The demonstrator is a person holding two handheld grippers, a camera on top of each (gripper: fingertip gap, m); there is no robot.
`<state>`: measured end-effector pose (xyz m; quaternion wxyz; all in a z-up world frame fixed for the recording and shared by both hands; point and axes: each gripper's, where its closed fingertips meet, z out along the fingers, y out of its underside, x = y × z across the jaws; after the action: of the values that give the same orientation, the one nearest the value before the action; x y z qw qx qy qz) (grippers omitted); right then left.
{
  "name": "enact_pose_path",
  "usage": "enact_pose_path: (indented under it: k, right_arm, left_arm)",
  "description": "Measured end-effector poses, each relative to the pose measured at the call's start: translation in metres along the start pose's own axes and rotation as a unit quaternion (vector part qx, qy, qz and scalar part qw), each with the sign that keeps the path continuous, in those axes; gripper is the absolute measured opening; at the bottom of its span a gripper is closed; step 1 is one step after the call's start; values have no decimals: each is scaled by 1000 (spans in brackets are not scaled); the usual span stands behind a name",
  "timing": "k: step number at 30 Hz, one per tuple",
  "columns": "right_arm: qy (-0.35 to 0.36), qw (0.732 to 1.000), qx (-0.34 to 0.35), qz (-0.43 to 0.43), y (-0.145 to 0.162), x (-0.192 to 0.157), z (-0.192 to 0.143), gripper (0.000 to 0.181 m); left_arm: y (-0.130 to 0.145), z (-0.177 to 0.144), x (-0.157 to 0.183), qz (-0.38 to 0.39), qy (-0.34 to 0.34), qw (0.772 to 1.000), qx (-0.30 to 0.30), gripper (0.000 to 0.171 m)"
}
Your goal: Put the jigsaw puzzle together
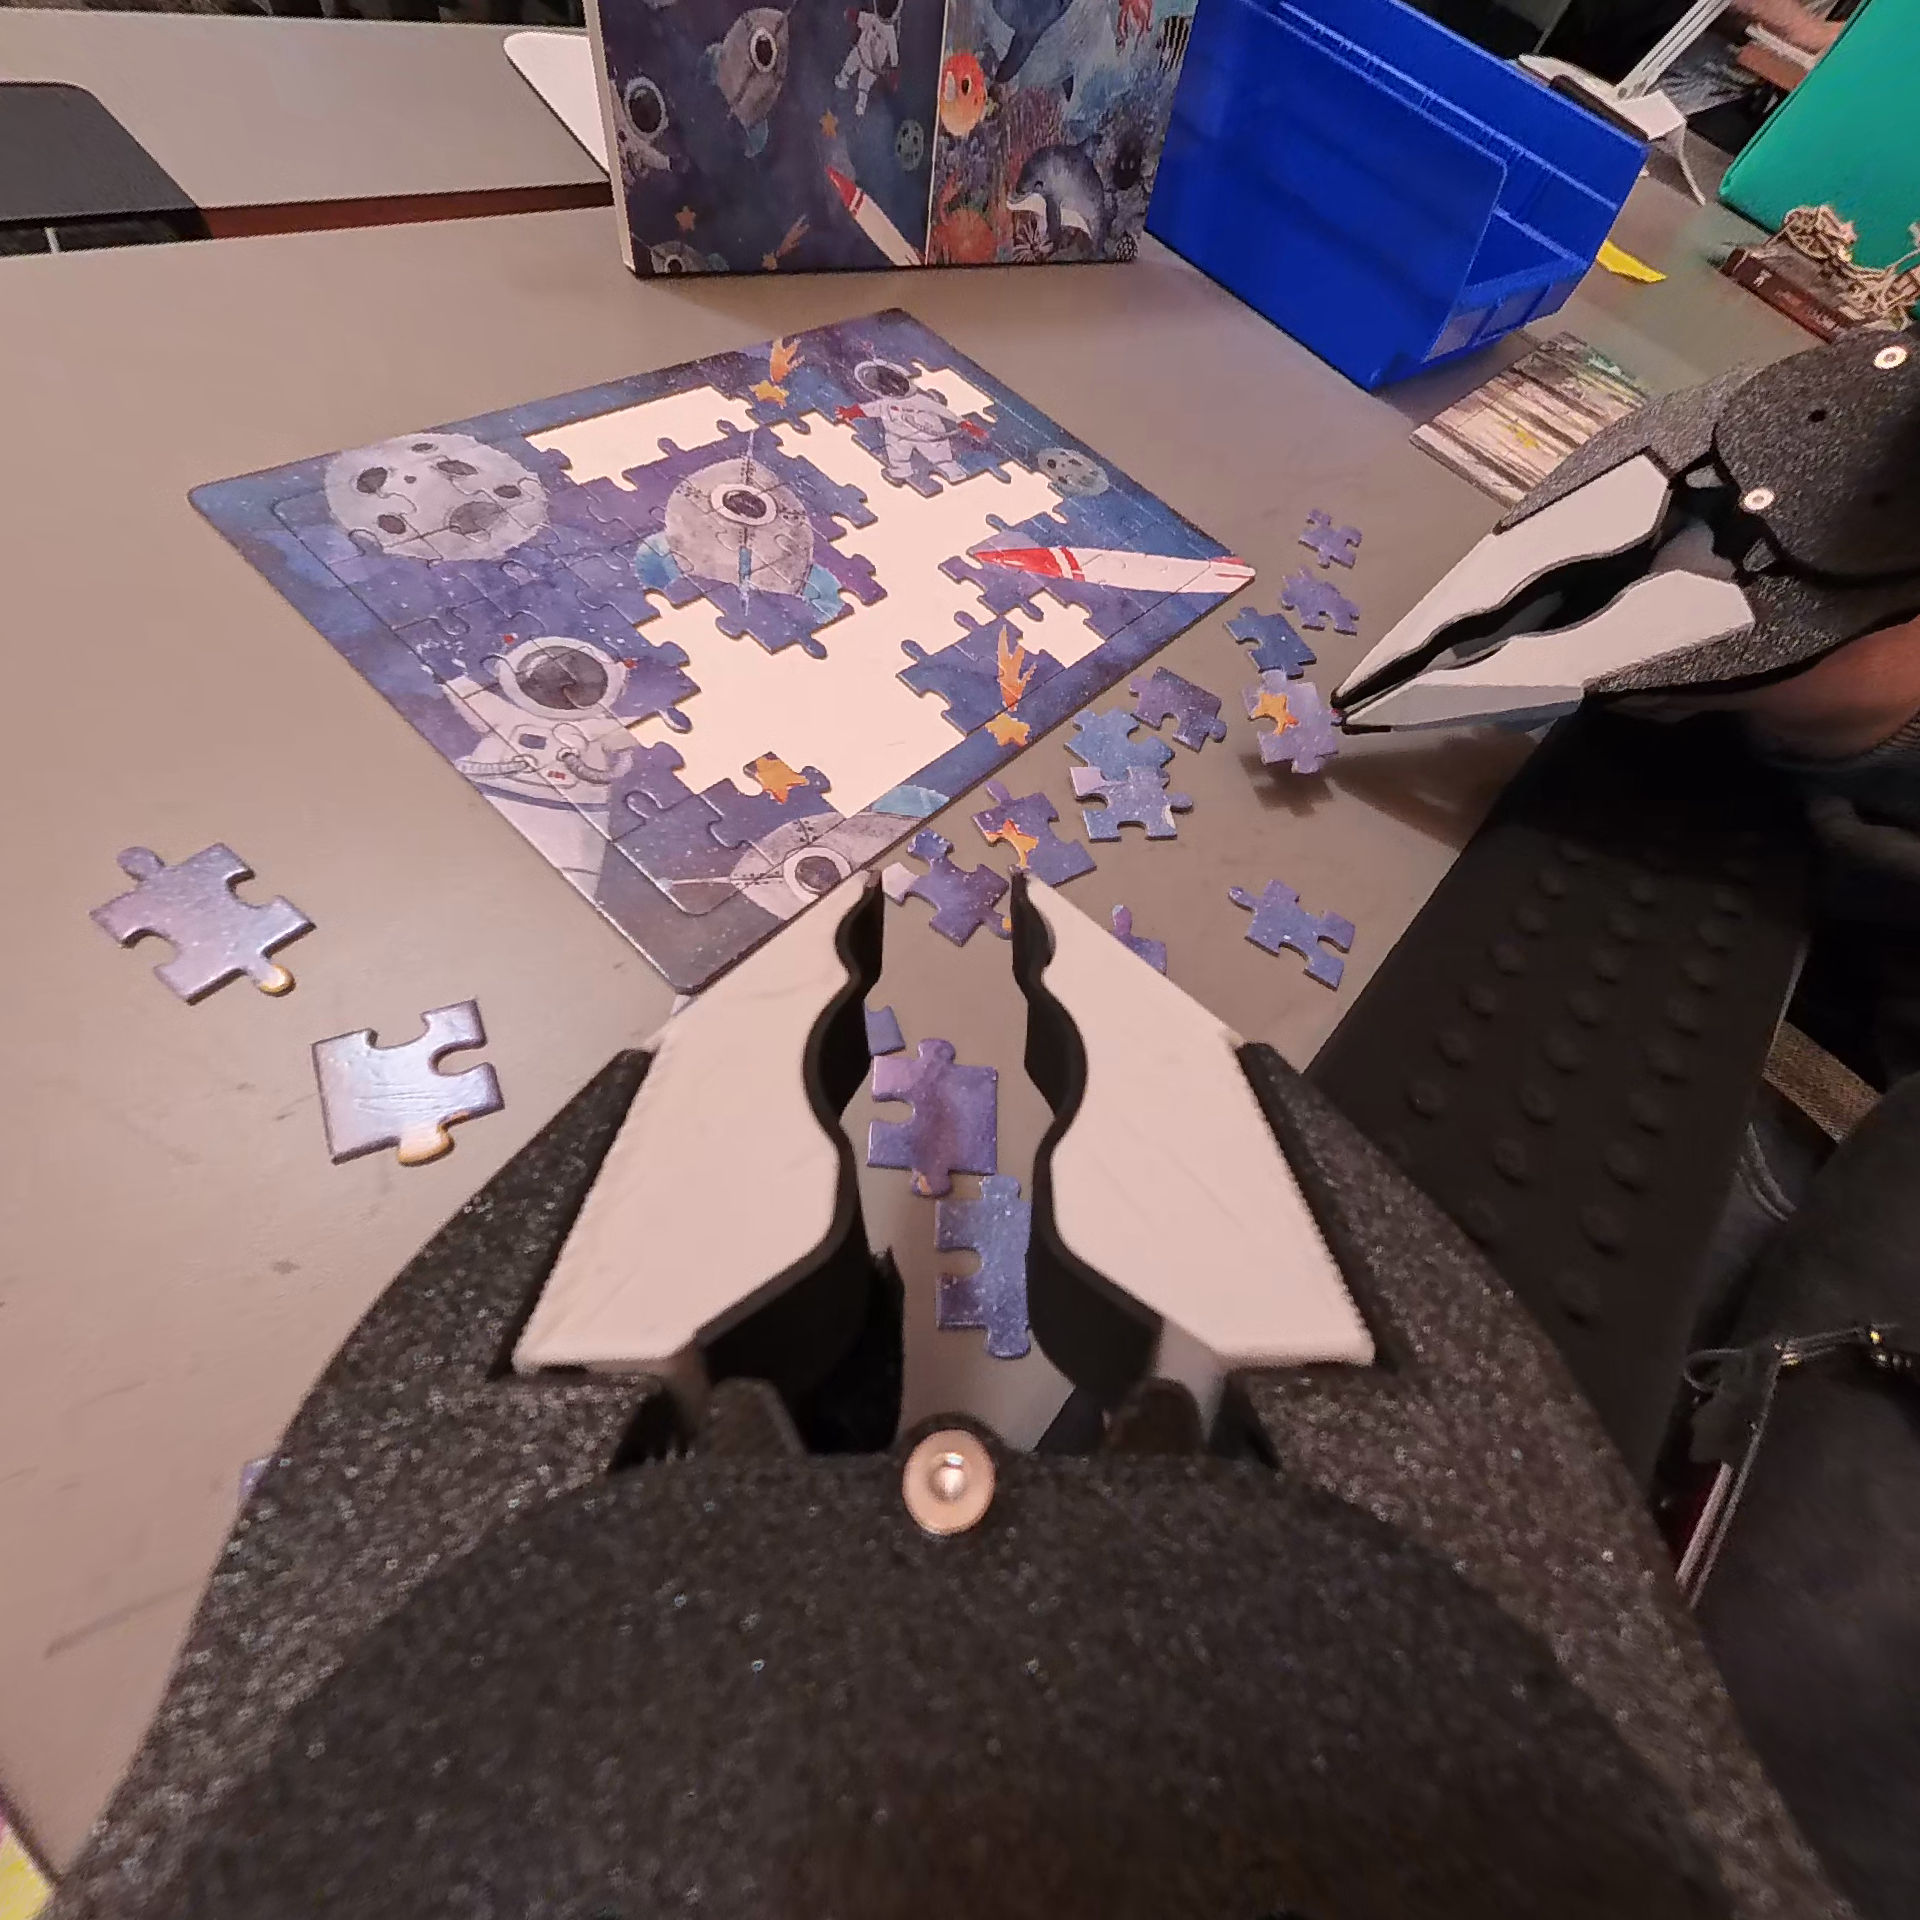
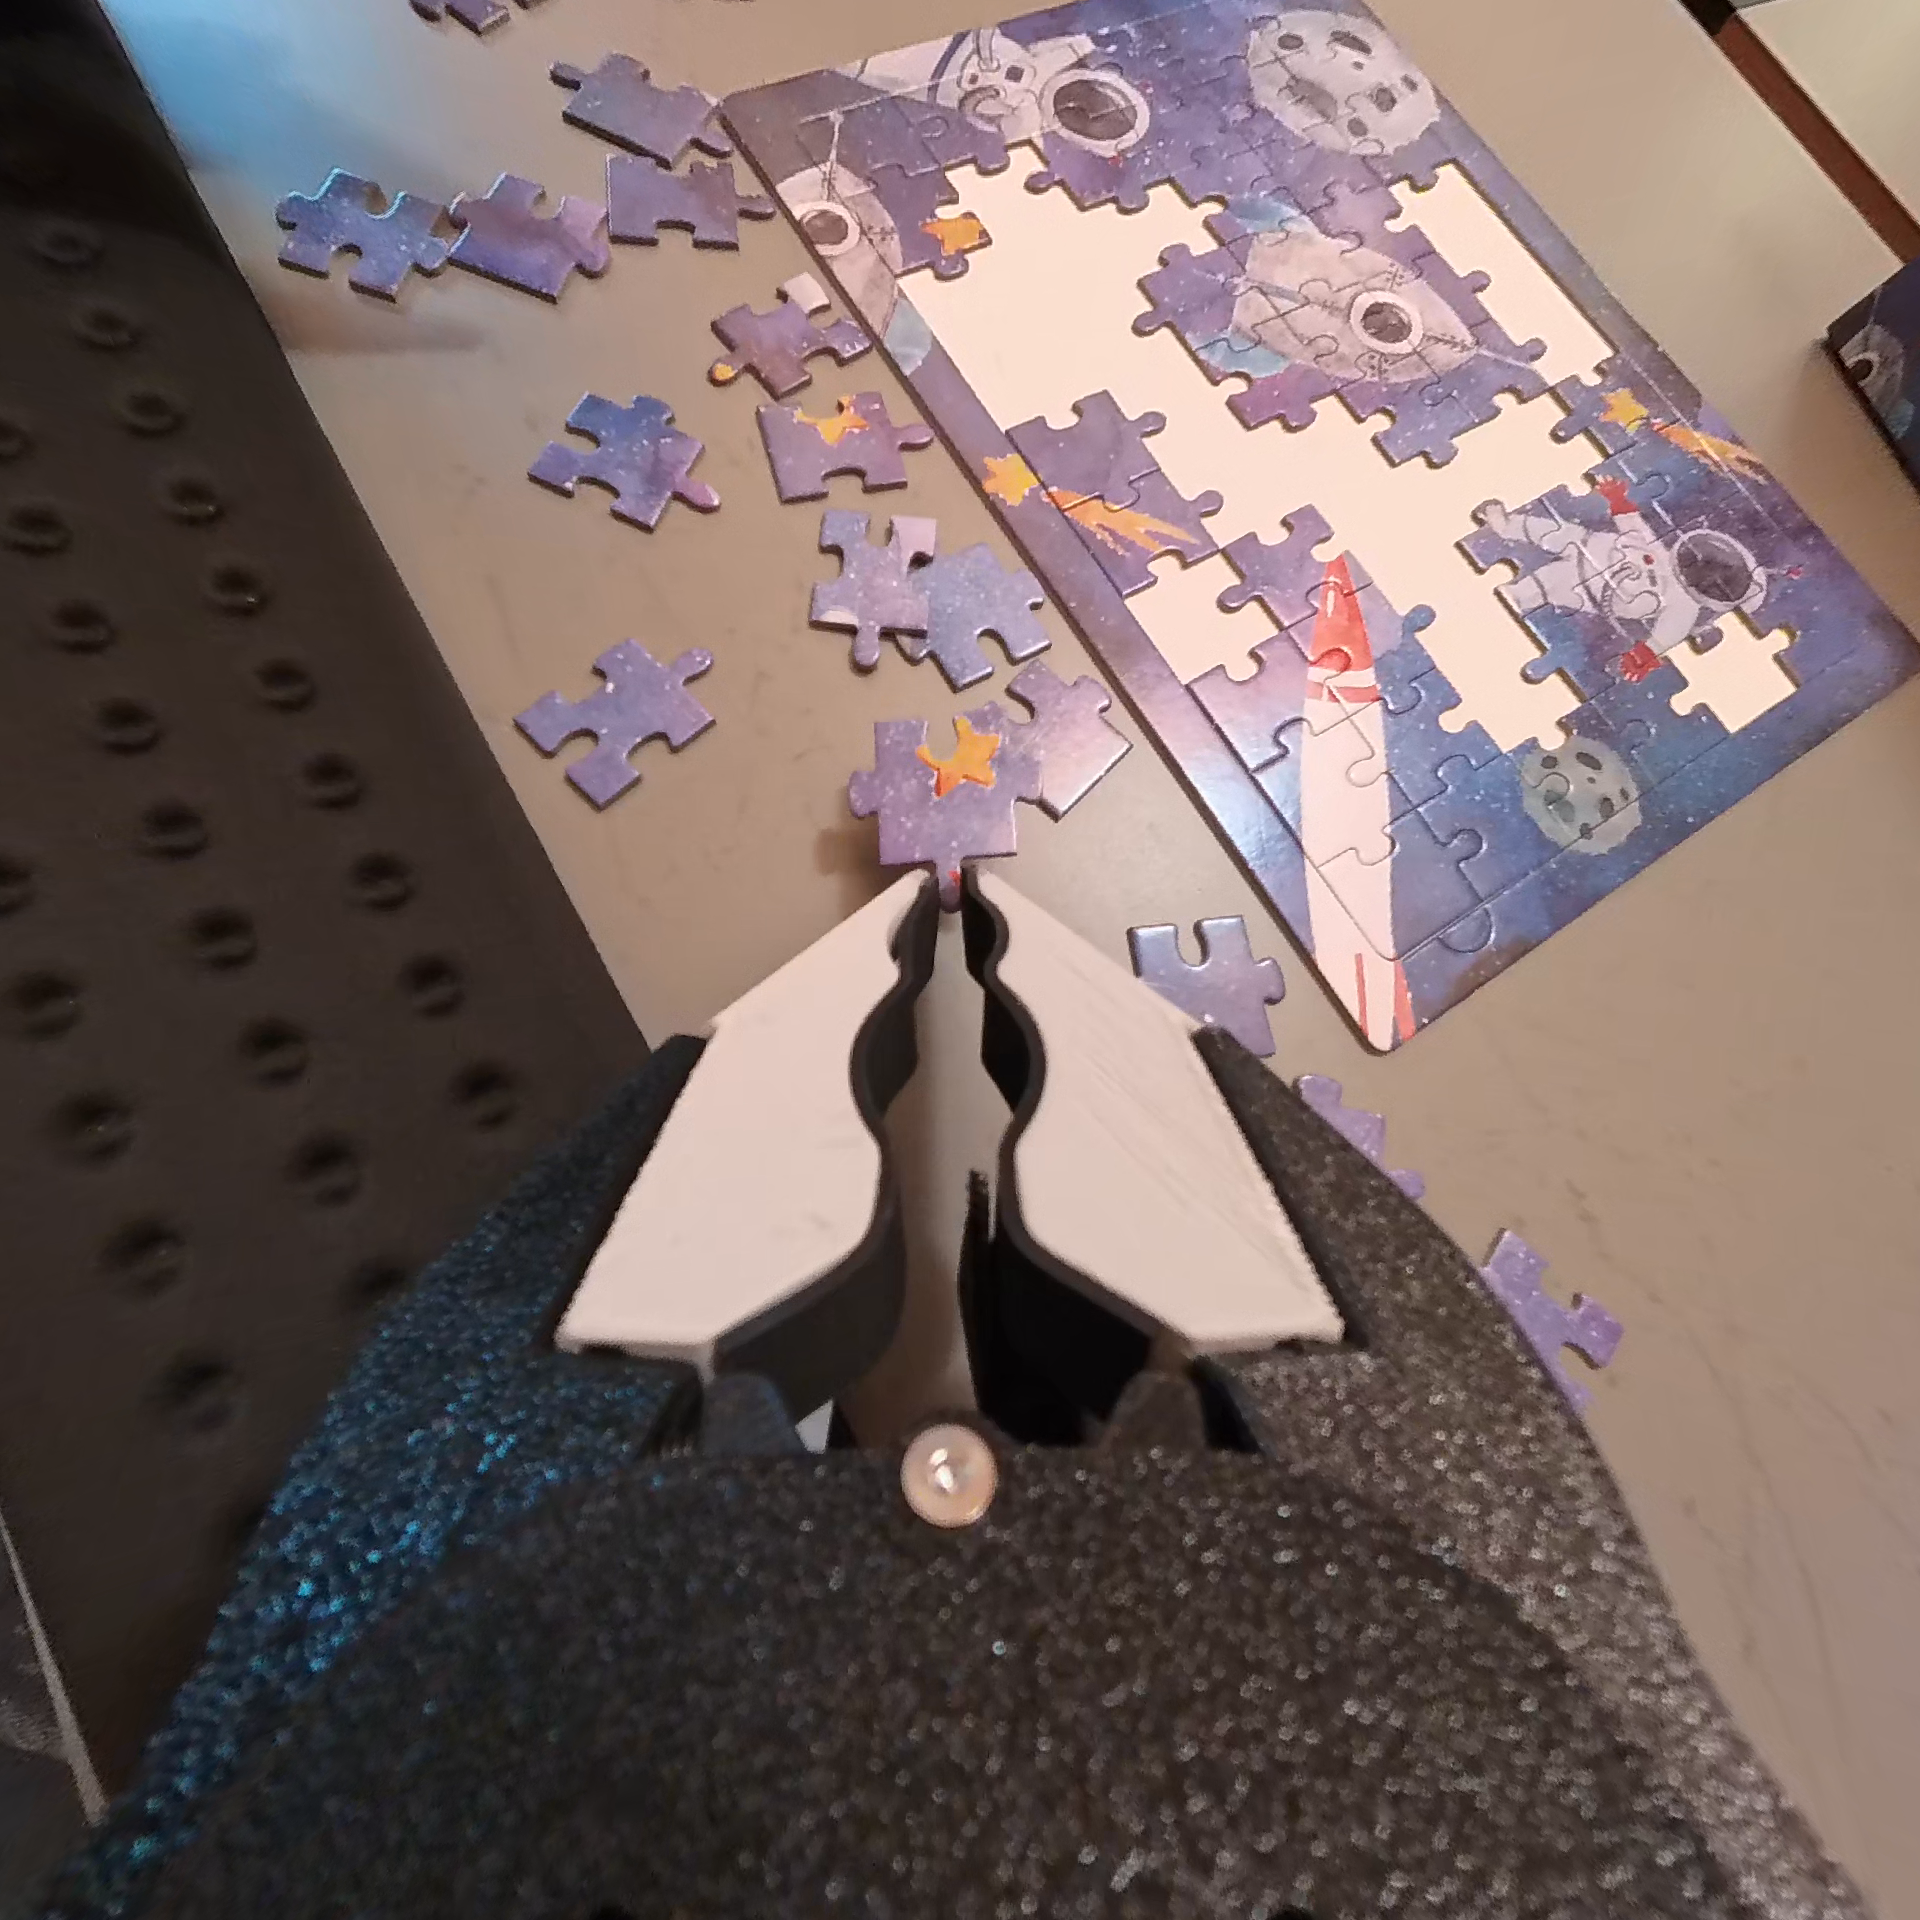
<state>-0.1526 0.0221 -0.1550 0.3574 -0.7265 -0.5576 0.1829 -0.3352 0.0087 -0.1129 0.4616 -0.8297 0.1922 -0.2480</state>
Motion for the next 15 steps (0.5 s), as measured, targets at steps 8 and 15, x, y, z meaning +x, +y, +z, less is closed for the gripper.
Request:
enact_pose_path:
  k: [8, 15]
  right_arm:
    - [3, 1000, -2, -2, 0, 0, 0, 4]
    - [4, 999, 25, -27, -42, 16, -15, 4]
  left_arm:
    - [0, 0, 0, 0, 0, 1000, -1, 24]
    - [0, 0, -1, -1, -1, 1000, -3, 24]
